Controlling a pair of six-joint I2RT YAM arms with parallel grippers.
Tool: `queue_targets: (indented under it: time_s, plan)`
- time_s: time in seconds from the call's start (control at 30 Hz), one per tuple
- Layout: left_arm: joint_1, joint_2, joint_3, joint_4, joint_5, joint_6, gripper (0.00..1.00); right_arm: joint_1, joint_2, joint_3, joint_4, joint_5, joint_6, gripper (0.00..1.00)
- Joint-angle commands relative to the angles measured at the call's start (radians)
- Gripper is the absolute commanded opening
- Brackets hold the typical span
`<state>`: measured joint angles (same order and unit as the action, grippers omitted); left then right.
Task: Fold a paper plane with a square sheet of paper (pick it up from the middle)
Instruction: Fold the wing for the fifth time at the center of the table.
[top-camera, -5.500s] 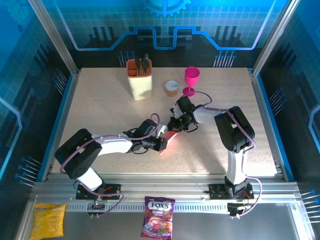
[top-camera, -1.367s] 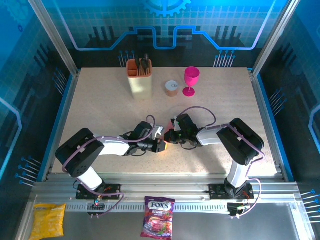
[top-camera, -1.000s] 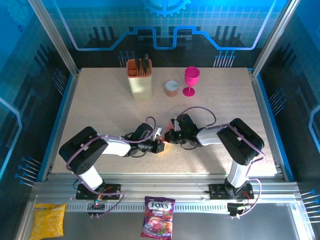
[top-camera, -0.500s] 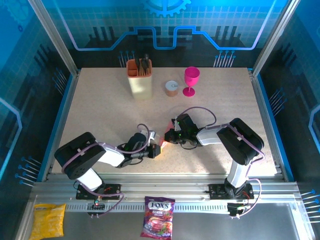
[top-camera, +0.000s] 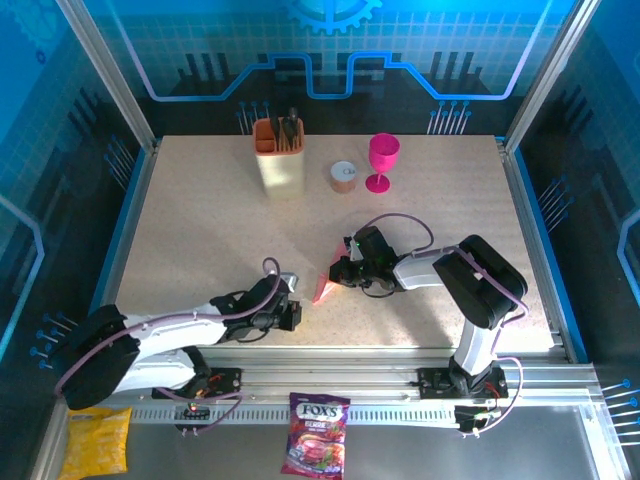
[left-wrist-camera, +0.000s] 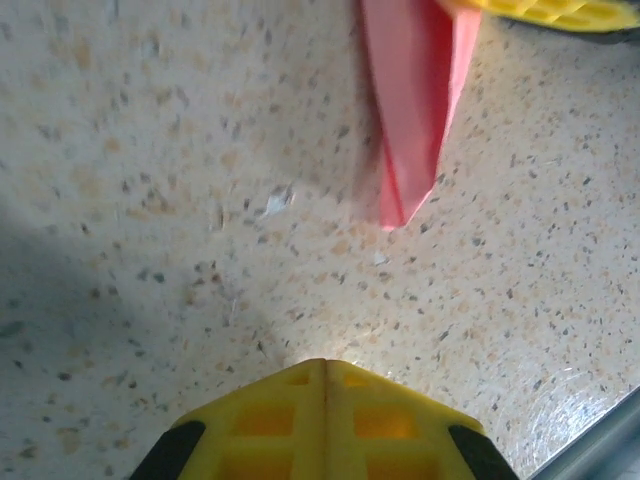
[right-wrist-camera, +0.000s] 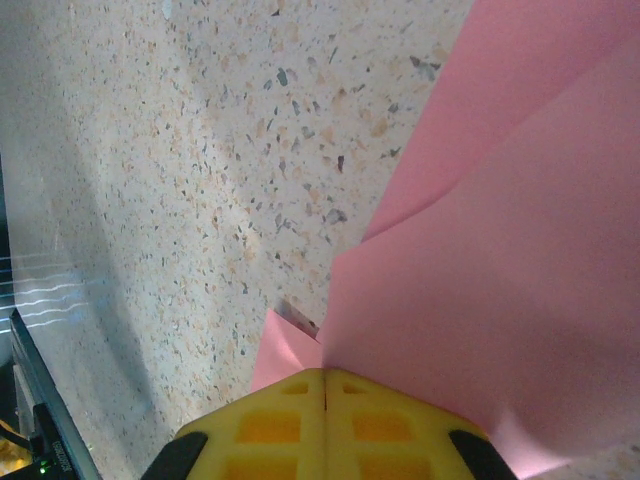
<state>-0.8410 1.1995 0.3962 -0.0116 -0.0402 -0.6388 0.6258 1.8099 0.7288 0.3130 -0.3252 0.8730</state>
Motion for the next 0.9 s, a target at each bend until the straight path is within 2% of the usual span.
queue_targets:
  time_s: [0.0, 0.27, 0.47, 0.87]
  plan:
    - [0.000, 0.041, 0.121, -0.096, -0.043, 0.122, 0.00, 0.005, 0.117, -0.035, -0.150, 0.088, -0.002, 0.00]
    - [-0.001, 0.305, 0.348, -0.037, -0.009, 0.287, 0.00, 0.006, 0.119, -0.040, -0.151, 0.085, 0.002, 0.00]
    - [0.004, 0.420, 0.409, -0.017, -0.016, 0.335, 0.00, 0.006, 0.112, -0.044, -0.151, 0.083, 0.000, 0.00]
    - [0.027, 0.463, 0.279, 0.043, -0.050, 0.288, 0.00, -0.005, 0.060, -0.022, -0.182, 0.056, -0.013, 0.00]
